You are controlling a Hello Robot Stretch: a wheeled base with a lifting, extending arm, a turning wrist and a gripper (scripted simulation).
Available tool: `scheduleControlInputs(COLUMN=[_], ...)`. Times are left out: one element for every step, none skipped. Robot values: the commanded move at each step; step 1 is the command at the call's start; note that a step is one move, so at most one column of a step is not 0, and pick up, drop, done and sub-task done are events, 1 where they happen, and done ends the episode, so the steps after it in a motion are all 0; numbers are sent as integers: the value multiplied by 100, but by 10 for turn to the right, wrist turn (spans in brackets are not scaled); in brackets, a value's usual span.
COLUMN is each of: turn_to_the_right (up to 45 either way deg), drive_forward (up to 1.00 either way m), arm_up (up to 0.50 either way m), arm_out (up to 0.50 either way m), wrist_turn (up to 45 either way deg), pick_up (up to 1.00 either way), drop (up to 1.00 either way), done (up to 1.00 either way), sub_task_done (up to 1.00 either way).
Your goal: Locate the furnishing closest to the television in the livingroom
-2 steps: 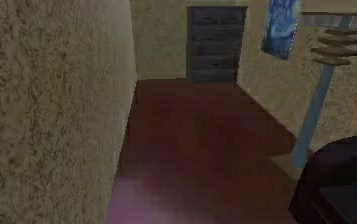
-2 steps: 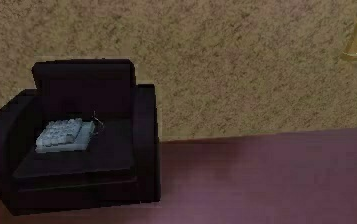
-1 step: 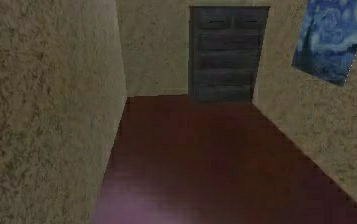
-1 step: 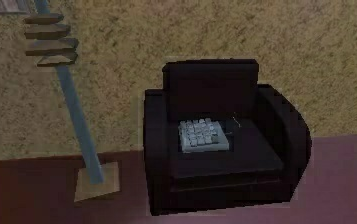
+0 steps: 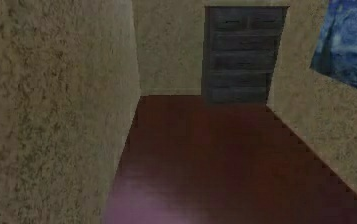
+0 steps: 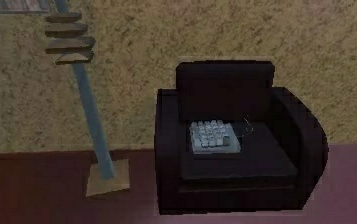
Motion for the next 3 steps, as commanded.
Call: scheduleControlInputs(turn_to_the_right=[0, 0, 0], drive_forward=[100, 100, 30], arm_up=[0, 0, 0], arm_out=[0, 0, 0], wrist_turn=[0, 0, 0], pick_up=[0, 0, 0], drop=[0, 0, 0], done=[0, 0, 0], sub_task_done=[0, 0, 0])
